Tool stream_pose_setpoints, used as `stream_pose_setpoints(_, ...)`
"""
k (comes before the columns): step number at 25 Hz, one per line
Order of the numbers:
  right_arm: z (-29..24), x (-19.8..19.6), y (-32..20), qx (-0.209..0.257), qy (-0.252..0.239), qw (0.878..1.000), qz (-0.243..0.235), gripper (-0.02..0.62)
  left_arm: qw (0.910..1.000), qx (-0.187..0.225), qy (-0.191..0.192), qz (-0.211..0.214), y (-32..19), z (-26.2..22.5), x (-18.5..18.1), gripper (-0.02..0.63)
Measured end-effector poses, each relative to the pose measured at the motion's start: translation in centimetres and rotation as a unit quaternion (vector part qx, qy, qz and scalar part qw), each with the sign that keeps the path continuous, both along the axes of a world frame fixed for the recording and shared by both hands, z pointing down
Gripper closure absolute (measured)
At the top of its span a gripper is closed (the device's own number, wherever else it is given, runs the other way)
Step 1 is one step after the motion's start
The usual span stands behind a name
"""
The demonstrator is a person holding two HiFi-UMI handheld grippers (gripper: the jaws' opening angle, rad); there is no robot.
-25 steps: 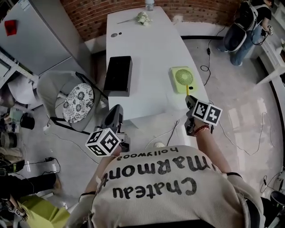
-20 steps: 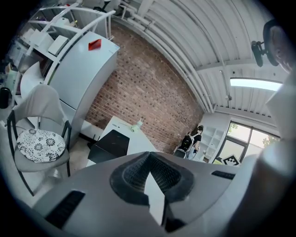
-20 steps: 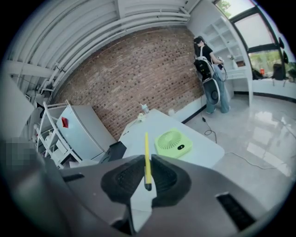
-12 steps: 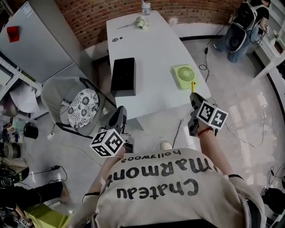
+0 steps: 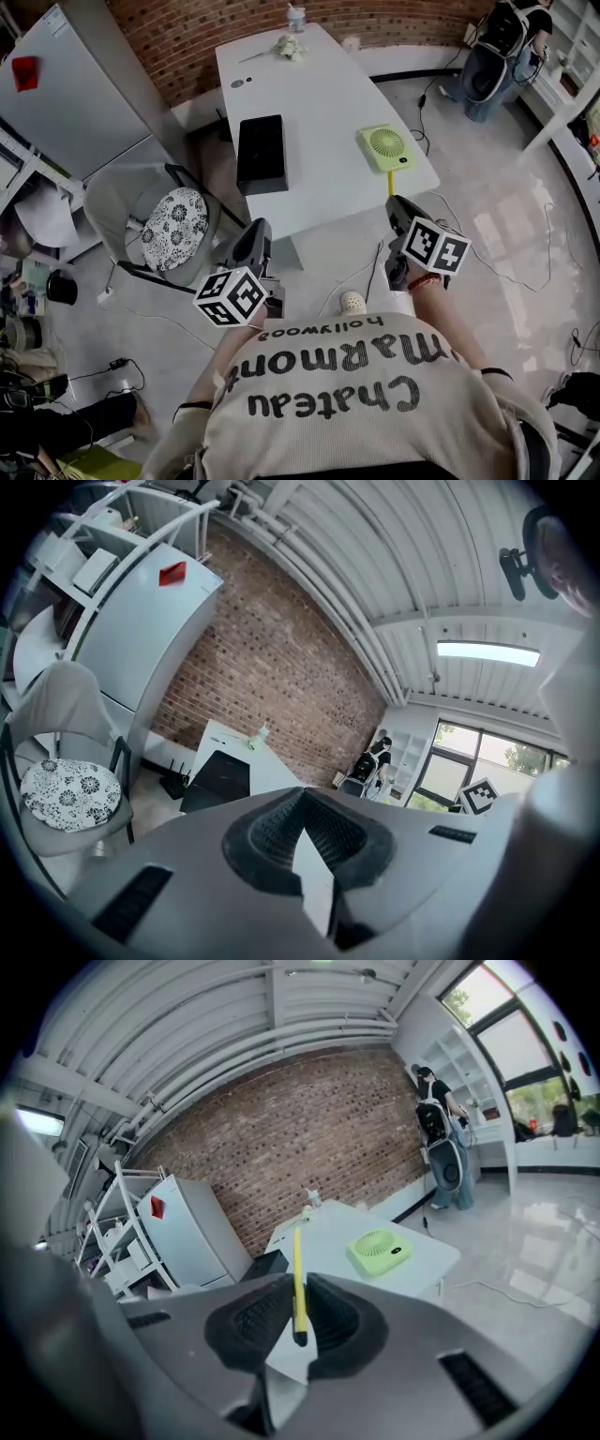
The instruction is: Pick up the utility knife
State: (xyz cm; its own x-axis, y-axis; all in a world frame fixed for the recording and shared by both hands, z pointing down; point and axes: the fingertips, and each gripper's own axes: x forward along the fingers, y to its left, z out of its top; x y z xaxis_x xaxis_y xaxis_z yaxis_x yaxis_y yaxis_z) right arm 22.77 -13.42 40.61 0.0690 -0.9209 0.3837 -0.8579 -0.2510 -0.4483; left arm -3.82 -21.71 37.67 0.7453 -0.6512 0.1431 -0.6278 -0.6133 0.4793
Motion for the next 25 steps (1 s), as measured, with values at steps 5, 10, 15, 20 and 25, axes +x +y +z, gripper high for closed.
stream_pose_setpoints(5,-0.2,-3.0,1.2,0.000,0.009,1.000,0.005,0.551,0.9998,0.003,-0.012,0.017,0.8,0.4,-1.5,0.604)
stream_pose_setpoints(10,-0.5,-5.1,2.0,0.005,0.021,1.000,0.004,0.551,0.9989,0.013,-0.033,0.030,1.5,0.9,-2.1,0.604)
stream_pose_setpoints(15,-0.4,-6.4,2.6,0.004,0.048,0.999,-0.004,0.551,0.9988,0.009,-0.035,0.032,2.1,1.8,-2.5,0.604)
stream_pose_setpoints(20,0.4,-7.1,3.1,-0.001,0.049,0.999,-0.015,0.551,0.9986,0.004,-0.037,0.038,2.8,2.8,-2.2,0.604)
stream_pose_setpoints(25,1.5,-7.6,3.2,-0.013,0.047,0.999,-0.021,0.551,0.9984,-0.003,-0.041,0.038,3.2,3.7,-2.5,0.604)
